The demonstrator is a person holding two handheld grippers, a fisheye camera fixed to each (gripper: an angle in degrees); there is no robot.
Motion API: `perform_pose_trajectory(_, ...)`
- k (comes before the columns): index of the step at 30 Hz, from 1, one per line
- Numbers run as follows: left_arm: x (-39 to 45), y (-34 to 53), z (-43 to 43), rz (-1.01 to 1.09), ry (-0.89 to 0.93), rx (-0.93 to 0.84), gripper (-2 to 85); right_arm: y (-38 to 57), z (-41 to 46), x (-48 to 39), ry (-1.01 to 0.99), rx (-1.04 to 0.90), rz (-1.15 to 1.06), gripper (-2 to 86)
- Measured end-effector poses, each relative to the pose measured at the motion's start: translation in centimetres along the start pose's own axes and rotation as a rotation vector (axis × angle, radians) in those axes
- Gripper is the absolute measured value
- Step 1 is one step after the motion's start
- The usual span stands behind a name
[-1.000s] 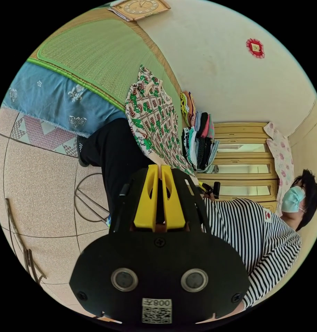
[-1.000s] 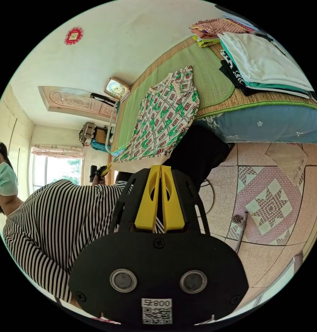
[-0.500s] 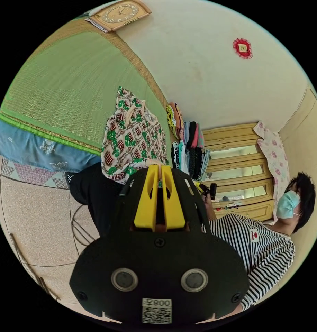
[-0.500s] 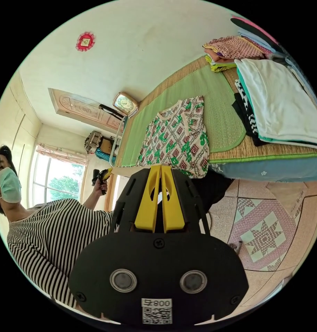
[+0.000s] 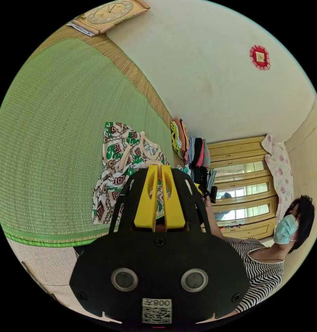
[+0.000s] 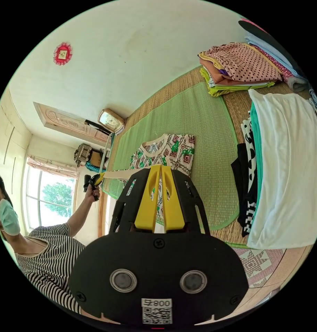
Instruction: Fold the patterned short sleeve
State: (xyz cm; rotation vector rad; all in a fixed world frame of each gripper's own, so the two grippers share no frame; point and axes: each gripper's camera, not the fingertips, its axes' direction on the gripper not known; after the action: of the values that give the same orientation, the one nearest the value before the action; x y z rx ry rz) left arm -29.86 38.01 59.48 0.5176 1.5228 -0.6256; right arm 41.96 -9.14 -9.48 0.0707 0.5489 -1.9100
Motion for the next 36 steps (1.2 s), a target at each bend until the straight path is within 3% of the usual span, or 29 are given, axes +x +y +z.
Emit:
perform_pose_trajectory(16,-3.3,-18.0,8.3,-0.159,-0.078,0.005,1.6,-18.8,12.0,4.5,0.029,-0.135,0.07,0.1)
perform_pose_trajectory(31,-2.8,-27.3,15.0,-0.171,-0.062,0.031,4.5,-24.3,17.7,6.1,-0.017,-0.136,0.124,0.9)
perform_pose_trajectory(36,-1.7,-27.6,15.8,-0.139,-0.002,0.156,6.3,-24.0,17.4,5.7,-0.024,-0.042,0.142,2.0)
